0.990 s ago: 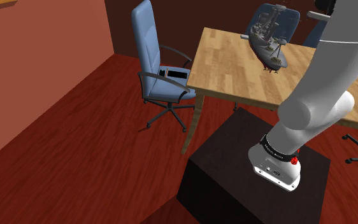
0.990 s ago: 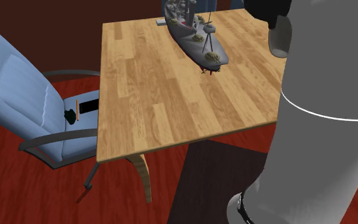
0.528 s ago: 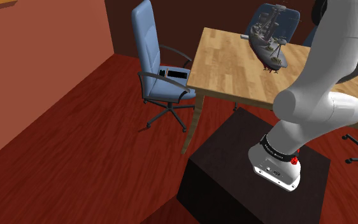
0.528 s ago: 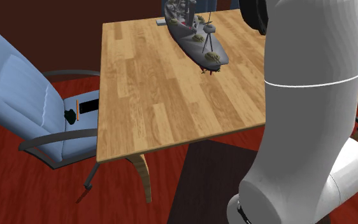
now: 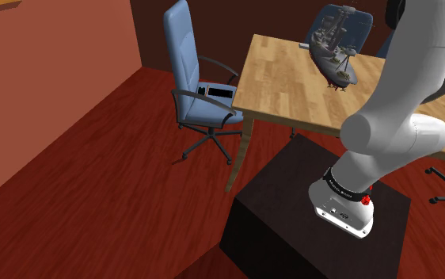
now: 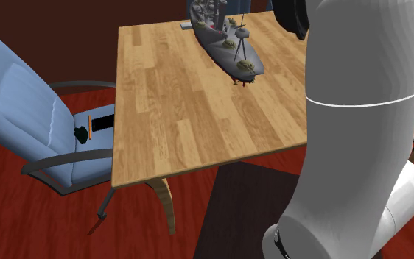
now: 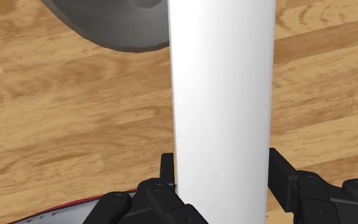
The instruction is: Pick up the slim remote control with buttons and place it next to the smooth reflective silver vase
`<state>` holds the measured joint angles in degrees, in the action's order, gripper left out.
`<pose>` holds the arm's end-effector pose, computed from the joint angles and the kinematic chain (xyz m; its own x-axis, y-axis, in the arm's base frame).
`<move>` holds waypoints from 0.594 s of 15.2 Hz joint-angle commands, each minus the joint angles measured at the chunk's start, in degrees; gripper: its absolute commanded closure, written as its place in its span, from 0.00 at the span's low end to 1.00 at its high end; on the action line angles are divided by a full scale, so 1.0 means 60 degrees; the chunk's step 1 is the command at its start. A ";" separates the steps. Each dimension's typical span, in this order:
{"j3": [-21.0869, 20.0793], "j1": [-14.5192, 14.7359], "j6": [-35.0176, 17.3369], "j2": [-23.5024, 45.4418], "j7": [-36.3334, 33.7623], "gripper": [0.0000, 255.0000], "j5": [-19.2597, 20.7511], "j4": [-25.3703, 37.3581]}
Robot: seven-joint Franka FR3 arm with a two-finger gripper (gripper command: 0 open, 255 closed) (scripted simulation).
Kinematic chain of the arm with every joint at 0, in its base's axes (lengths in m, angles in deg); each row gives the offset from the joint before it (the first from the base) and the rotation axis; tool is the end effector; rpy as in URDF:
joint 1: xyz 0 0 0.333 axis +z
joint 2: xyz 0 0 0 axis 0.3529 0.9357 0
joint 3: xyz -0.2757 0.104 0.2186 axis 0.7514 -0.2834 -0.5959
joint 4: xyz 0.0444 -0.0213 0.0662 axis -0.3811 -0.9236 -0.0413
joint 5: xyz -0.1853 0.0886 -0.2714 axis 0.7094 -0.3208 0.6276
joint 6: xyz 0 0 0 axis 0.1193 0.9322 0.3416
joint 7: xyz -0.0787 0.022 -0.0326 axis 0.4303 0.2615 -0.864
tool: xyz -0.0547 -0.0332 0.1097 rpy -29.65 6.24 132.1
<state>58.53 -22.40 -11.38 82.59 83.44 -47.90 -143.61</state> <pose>0.0825 -0.6050 0.6161 0.9396 0.3424 -0.0008 0.3423 -0.9394 -0.0205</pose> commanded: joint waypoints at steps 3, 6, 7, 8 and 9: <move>0.0109 0.0443 -0.0676 -0.0163 0.0033 1.00 0.0137 -0.0887; 0.0155 0.0677 -0.1113 -0.0230 0.0060 1.00 0.0187 -0.1425; 0.0167 0.0745 -0.1253 -0.0247 0.0070 1.00 0.0198 -0.1593; 0.0177 0.0809 -0.1392 -0.0259 0.0080 1.00 0.0205 -0.1756; 0.0184 0.0868 -0.1528 -0.0270 0.0091 1.00 0.0210 -0.1915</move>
<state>59.56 -17.53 -19.76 81.01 83.97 -46.70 -154.14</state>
